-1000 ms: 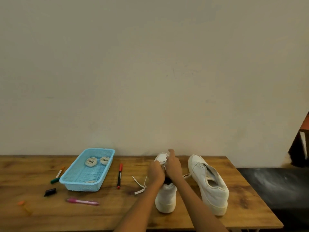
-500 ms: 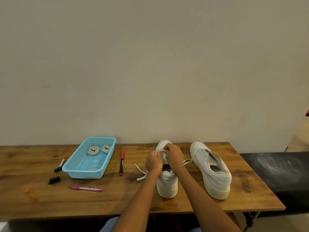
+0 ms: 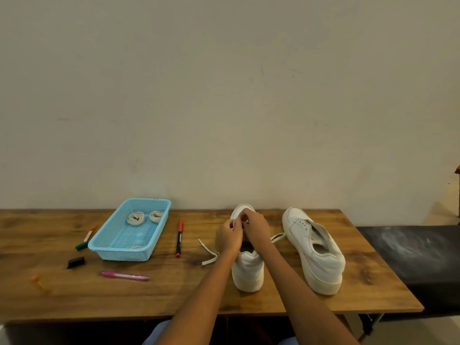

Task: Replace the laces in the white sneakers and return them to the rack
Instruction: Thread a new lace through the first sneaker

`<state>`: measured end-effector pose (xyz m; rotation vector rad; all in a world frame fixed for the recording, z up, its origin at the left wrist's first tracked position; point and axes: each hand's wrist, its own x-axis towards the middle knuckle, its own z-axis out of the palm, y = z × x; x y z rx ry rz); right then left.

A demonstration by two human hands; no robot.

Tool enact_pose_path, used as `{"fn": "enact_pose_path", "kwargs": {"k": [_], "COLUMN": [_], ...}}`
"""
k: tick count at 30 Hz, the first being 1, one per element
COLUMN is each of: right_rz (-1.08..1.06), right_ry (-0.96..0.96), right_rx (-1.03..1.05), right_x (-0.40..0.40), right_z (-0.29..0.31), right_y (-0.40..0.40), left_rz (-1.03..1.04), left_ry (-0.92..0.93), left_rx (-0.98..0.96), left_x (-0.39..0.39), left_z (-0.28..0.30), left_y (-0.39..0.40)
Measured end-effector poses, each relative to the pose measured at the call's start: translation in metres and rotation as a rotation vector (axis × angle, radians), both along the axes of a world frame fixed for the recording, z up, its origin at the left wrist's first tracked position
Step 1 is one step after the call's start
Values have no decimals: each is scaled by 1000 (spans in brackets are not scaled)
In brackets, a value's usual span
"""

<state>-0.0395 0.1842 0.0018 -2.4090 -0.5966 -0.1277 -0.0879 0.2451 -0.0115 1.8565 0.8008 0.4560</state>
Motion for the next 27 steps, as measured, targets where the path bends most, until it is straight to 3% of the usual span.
{"fn": "enact_pose_path", "kwargs": {"k": [4,11,17,19,21,23,27], "right_rz": [-17,-32,-228,-287,-301,-317,-328], "right_ry": [27,30,9,42,72,90,104], "right_rx": [1,-20,89,165,207,237,237], "right_x": [-2,-4,-8,-11,-11,-10,-9], "right_z": [-1,0,4,7,6,5,3], "right_y": [1,-2,-6,-9,-9,-9,-9], "left_rz": [1,-25,394,320,67,-192,-280], "left_ry": [23,61,-442,-298,-23,191,288], "left_rx": [-269,-387,-787,-633,-363,-234,-17], "left_x": [9,23,31,30,22,13,18], "left_z": [8,6,27,24,17,16,17], "left_y": [16,29,29,32,30,28,38]}}
